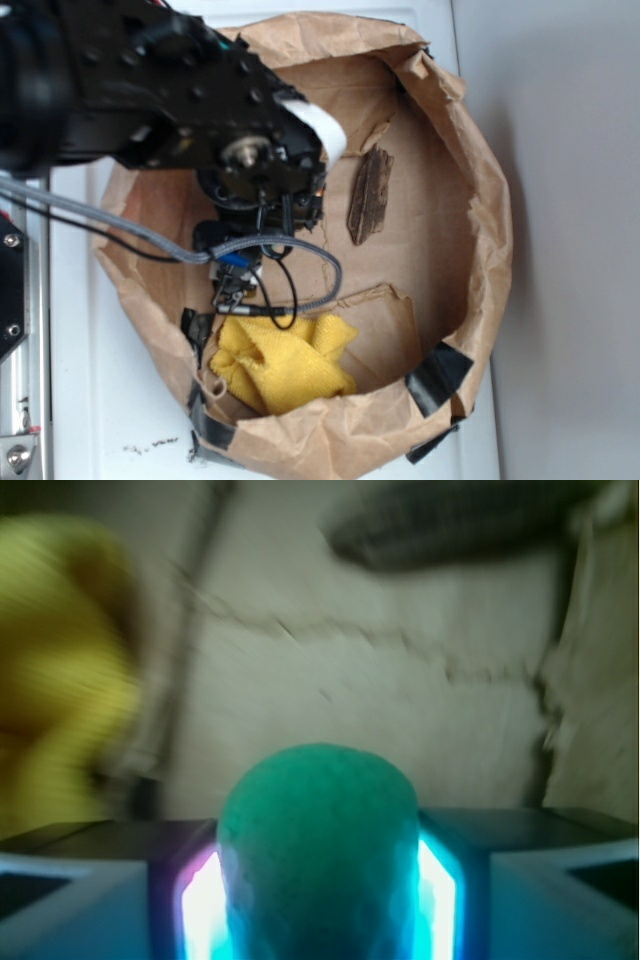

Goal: Grab the green ball.

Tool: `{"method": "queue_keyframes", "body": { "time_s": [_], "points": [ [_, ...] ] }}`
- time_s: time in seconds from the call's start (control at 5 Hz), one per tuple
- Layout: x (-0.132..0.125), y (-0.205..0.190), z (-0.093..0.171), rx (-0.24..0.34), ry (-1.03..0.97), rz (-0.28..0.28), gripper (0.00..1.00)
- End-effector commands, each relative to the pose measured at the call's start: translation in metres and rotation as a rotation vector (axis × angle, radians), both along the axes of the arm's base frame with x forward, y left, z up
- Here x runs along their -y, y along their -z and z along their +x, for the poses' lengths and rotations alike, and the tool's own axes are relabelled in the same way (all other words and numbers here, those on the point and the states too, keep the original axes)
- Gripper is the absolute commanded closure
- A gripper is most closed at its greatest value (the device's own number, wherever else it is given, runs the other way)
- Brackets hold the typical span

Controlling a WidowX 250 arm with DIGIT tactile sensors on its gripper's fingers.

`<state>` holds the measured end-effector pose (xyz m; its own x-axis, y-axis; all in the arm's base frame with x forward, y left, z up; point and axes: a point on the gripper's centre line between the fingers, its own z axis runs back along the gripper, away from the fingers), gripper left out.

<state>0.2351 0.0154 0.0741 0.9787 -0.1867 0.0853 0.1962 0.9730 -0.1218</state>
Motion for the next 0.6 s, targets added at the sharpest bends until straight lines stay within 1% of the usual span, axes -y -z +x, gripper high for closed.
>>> {"method": "queue_keyframes", "body": {
  "time_s": [0.0,0.2,0.4],
  "points": [
    [0.0093,-0.0888,-0.0173,0.147,0.018,-0.123,1.00],
    [0.0045,-0.0884,-0.0250,0.143,0.041,-0.131,1.00],
    [0.0039,-0.0827,-0.0253,0.154,0.038,-0.083,1.00]
  ]
}}
